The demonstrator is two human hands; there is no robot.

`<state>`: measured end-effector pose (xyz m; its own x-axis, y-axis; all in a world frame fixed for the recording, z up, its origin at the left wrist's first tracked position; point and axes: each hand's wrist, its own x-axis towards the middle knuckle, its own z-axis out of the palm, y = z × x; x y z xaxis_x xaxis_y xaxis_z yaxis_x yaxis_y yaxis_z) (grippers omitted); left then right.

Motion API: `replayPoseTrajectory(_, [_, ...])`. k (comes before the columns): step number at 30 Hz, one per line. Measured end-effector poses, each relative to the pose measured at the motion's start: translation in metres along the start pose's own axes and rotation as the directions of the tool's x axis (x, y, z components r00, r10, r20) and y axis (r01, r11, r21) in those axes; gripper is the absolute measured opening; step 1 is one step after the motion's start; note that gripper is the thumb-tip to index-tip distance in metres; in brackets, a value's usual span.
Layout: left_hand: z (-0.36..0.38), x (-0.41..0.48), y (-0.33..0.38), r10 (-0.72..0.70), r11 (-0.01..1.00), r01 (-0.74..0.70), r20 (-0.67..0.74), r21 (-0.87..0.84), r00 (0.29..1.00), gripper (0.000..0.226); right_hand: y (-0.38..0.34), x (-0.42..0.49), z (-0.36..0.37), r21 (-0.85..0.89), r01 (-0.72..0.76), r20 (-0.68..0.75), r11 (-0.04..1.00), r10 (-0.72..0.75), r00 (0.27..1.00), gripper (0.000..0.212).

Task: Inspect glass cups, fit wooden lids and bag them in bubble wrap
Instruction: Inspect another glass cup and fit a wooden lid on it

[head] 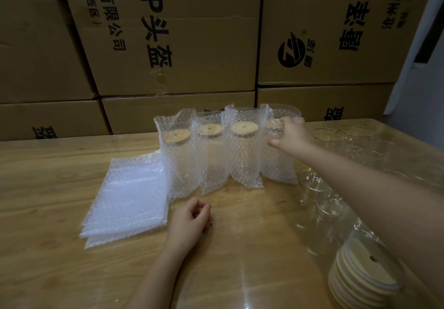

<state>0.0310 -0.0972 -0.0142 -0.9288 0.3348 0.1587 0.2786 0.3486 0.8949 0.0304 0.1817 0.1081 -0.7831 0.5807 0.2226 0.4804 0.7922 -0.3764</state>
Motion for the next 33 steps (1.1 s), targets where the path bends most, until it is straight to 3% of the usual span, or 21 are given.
replayPoseTrajectory(4, [0.000, 0.000, 0.000, 0.004, 1.000, -0.004, 0.006, 0.016, 1.000, 0.015, -0.002, -0.007, -0.004, -0.069, 0.080, 0.029, 0.994, -0.078, 0.997, 0.071])
replayPoseTrajectory(9, [0.000, -0.001, 0.000, 0.008, 1.000, -0.008, 0.006, 0.027, 1.000, 0.016, 0.007, -0.014, -0.034, -0.036, 0.149, 0.189, 0.988, -0.139, 0.972, 0.073])
replayPoseTrajectory(12, [-0.001, -0.003, 0.001, 0.005, 0.999, -0.005, -0.007, 0.032, 1.000, 0.015, 0.013, -0.024, -0.059, -0.016, 0.197, 0.105, 0.980, -0.195, 0.975, 0.062])
replayPoseTrajectory(14, [-0.001, -0.004, 0.002, 0.003, 0.999, -0.003, -0.012, 0.039, 1.000, 0.014, 0.022, -0.030, -0.069, -0.070, 0.155, -0.011, 0.985, -0.156, 0.988, 0.050])
replayPoseTrajectory(16, [-0.001, -0.005, 0.004, 0.001, 0.999, 0.000, -0.016, 0.048, 1.000, 0.015, 0.032, -0.035, -0.071, -0.178, 0.020, -0.075, 0.984, -0.034, 0.997, 0.045])
replayPoseTrajectory(19, [-0.001, -0.006, 0.006, -0.002, 0.998, 0.002, -0.008, 0.070, 1.000, 0.016, 0.042, -0.037, -0.064, -0.300, -0.096, 0.022, 0.949, 0.108, 0.994, 0.036])
replayPoseTrajectory(28, [-0.001, -0.005, 0.004, 0.009, 0.997, -0.009, 0.000, 0.075, 1.000, 0.016, 0.038, -0.022, -0.061, -0.245, -0.118, 0.073, 0.962, 0.140, 0.987, 0.022])
replayPoseTrajectory(33, [0.000, -0.004, 0.000, 0.012, 0.998, -0.012, 0.000, 0.064, 1.000, 0.017, 0.017, -0.036, -0.098, -0.177, -0.143, -0.168, 0.974, 0.114, 0.979, 0.015])
